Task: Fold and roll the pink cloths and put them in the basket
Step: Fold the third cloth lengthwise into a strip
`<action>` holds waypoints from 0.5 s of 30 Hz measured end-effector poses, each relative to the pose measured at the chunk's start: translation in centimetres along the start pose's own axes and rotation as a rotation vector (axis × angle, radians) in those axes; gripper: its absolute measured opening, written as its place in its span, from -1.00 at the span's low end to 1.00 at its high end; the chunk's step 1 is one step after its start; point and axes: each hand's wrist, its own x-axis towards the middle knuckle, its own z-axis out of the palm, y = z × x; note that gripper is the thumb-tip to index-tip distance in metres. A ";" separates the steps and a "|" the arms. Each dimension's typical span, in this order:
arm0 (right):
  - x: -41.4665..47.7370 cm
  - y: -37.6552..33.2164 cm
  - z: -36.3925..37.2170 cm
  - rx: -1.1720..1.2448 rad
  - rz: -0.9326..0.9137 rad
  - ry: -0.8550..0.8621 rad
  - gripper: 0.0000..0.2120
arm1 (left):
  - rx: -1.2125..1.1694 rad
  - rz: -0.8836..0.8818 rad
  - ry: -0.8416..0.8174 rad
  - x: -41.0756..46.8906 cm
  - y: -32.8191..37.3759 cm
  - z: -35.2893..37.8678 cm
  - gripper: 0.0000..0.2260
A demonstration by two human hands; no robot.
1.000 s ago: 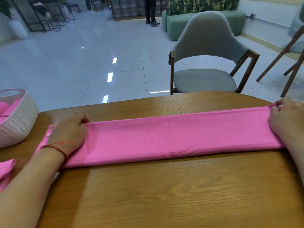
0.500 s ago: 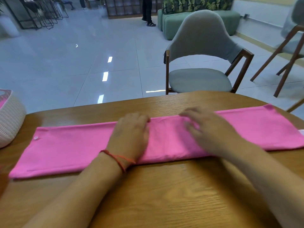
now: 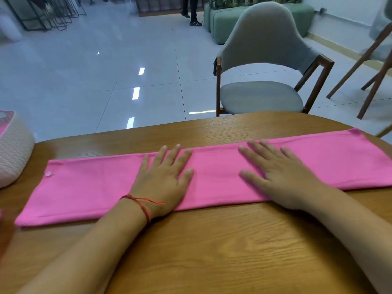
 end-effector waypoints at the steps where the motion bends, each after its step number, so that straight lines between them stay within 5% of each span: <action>1: -0.3 1.5 -0.3 0.002 0.027 -0.001 -0.26 | -0.007 -0.026 0.005 -0.2 -1.3 -0.1 -0.43; 10: -4.1 14.5 -2.3 -0.008 0.401 0.072 -0.13 | -0.015 -0.364 0.071 -3.4 -16.8 -2.0 -0.22; 15: -3.8 15.0 -1.8 0.033 0.477 0.087 -0.07 | -0.028 -0.531 0.069 -4.1 -20.5 -2.4 -0.33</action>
